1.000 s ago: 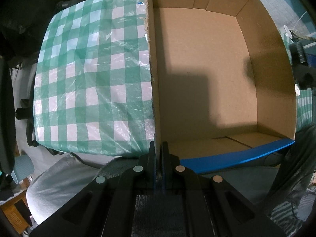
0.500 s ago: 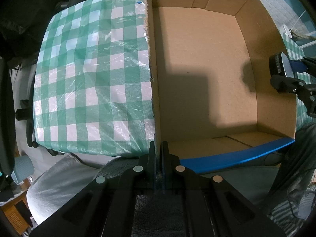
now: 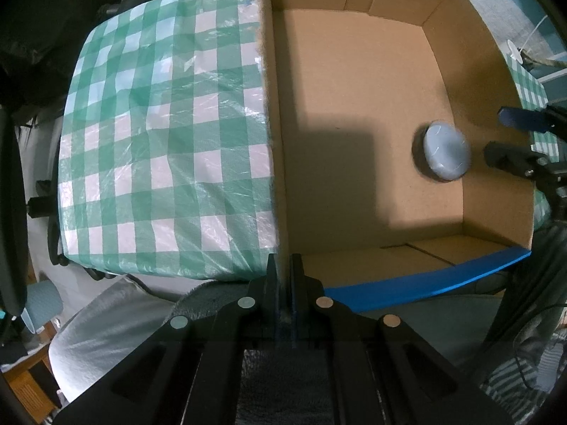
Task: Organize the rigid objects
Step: 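Carry the grey puck with the right gripper and drop it into the box, then move the right gripper back over the gadgets and grasp the white power bank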
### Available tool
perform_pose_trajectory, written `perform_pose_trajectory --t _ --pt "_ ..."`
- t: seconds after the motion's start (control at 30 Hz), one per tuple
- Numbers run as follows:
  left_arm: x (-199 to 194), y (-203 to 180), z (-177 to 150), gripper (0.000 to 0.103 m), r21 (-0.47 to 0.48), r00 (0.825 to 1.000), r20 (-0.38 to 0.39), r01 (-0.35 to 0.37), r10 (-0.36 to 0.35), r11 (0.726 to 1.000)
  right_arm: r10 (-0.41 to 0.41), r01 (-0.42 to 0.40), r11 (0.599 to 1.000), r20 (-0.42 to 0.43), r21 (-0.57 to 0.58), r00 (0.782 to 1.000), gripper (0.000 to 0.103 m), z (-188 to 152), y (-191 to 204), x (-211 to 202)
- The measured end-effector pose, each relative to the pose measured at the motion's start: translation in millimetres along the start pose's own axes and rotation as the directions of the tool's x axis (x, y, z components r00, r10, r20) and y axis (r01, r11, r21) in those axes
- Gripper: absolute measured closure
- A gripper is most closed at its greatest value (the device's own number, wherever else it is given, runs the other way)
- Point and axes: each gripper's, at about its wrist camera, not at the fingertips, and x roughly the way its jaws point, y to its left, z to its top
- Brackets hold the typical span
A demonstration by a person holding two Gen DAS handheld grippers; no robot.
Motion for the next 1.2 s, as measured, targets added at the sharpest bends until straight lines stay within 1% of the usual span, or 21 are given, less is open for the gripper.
perform_pose_trajectory --t 0.03,0.1,0.2,0.37,0.57,0.77,0.93,1.0,1.2 --pt "0 0 0 0.098 0.002 1.0 0.003 -0.004 0.004 1.0 0.003 -0.003 1.0 0.01 0.003 1.0 0.03 0 -1 -4" --pt "0 -1 0 0.098 0.003 1.0 0.002 -0.003 0.003 1.0 -0.002 0.002 1.0 0.024 0.011 1.0 0.024 0 -3 -11" --pt "-1 -1 0 0.098 0.009 1.0 0.002 -0.002 0.002 1.0 0.018 -0.02 0.999 0.056 0.027 0.998 0.023 -1 -10 -27" --pt "-2 0 0 0.098 0.01 1.0 0.004 0.0 0.0 1.0 0.002 -0.012 0.995 0.099 0.098 0.995 0.019 -11 -37 -55" --pt "-3 -2 0 0.098 0.018 1.0 0.003 -0.009 0.009 1.0 -0.044 0.026 0.977 0.082 0.211 0.996 0.019 -27 -85 -67" --pt "-2 -2 0 0.098 0.02 1.0 0.003 -0.006 0.006 1.0 -0.07 0.055 0.933 0.031 0.355 0.997 0.019 -49 -146 -61" --pt "-2 -1 0 0.098 0.019 1.0 0.004 -0.007 0.007 1.0 -0.095 0.093 0.899 -0.017 0.429 0.995 0.019 -66 -185 -47" --pt "-2 -1 0 0.098 0.02 1.0 0.003 -0.007 0.007 1.0 -0.093 0.102 0.881 -0.042 0.463 0.995 0.018 -74 -200 -38" --pt "-3 0 -1 0.098 0.026 1.0 -0.001 -0.009 0.009 1.0 -0.054 0.082 0.824 -0.066 0.56 0.996 0.018 -89 -233 -16"
